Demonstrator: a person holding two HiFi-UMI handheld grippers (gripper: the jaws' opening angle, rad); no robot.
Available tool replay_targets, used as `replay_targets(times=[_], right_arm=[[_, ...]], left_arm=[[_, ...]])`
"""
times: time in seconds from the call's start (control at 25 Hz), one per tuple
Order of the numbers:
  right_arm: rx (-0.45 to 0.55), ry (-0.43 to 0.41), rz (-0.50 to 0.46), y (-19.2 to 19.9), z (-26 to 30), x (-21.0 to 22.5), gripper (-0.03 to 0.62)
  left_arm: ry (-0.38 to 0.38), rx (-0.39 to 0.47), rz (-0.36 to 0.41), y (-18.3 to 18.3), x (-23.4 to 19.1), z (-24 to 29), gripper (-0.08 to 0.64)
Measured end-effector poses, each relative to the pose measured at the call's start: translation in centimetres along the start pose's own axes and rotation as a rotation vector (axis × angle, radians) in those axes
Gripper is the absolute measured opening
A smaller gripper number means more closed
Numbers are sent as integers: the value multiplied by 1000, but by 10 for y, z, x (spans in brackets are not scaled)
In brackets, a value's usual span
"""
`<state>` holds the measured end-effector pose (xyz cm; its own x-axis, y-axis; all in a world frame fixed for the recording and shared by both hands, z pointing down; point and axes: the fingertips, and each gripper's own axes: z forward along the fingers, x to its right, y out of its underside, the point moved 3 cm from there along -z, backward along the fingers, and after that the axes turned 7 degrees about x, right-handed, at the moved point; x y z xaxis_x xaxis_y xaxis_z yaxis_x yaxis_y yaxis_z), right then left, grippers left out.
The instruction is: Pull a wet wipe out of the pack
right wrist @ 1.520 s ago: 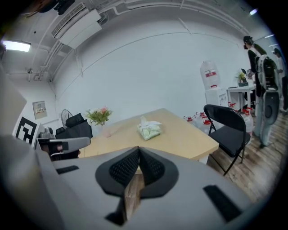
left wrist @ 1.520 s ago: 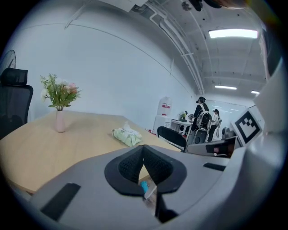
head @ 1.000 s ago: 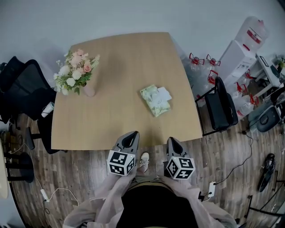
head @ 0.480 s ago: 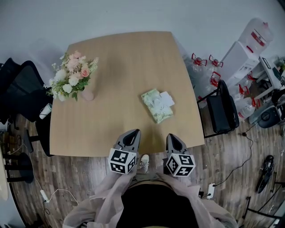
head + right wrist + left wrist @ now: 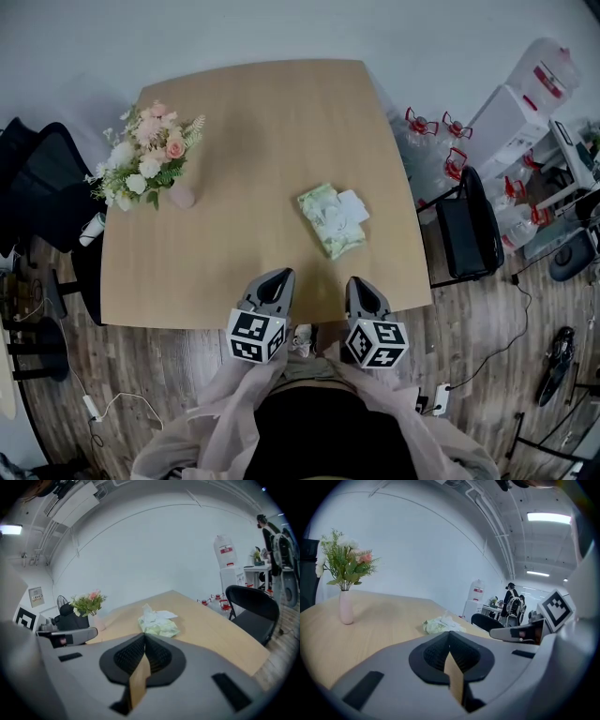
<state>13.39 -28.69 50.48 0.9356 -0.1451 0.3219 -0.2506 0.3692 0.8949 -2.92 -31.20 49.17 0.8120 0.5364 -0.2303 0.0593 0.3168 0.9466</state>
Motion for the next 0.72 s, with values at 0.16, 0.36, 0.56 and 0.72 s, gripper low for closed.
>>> replay_targets(times=[0.16,0.36,0.56,0.72], right_arm=[[2,10,18,-2,4,4,11],[-1,-2,8,-9,25,5,14],[-23,-19,-15,-13,42,7,18],[-53,-27,-26,-13,55,10,18]], left_arm=[[-17,-4,-3,1,-3,1,11],[-39,-9,2,-2,-11,9,11],[-67,-24,-20,2,-18,17,11],[-81,-44,-44,9,-23,23,11]])
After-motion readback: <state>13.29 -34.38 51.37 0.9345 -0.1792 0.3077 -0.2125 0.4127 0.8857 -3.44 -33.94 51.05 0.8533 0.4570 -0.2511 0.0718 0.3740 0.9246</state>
